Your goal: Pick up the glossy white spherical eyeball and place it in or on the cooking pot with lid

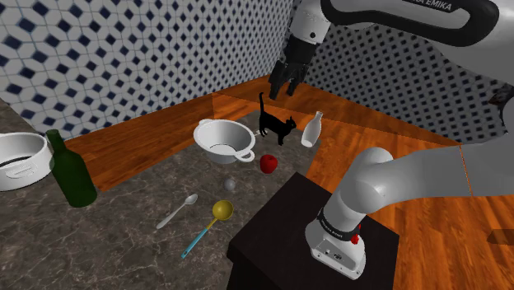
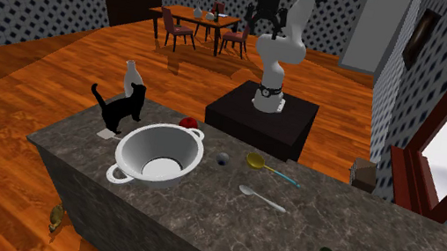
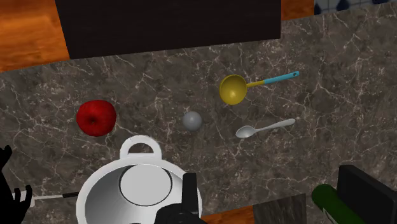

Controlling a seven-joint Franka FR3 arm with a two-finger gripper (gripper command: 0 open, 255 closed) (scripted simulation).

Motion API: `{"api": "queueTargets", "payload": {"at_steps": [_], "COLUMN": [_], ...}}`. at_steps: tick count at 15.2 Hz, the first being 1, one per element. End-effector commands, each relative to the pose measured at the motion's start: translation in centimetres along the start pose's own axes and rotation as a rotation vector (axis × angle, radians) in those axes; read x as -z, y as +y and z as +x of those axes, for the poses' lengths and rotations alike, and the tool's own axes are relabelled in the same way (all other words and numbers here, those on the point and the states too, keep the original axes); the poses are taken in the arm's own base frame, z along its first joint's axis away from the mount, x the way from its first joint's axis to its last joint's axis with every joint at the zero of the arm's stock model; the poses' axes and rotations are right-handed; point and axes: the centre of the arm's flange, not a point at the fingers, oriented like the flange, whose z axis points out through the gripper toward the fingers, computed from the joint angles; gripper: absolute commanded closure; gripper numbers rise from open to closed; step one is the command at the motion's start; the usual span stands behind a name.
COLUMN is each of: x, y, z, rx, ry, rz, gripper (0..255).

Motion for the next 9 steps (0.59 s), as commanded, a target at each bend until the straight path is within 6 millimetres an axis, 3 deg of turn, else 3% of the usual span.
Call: {"api": "queueTargets", "payload": {"at_steps": [1,9], "x": [0.0,-10.2], "y": [0.0,1.0], "z": [0.0,3.2], "rx": [0.000,-0.022], "ry": [0.000,-0.029], "rz": [0.000,0.008], "gripper": [0,0]}}
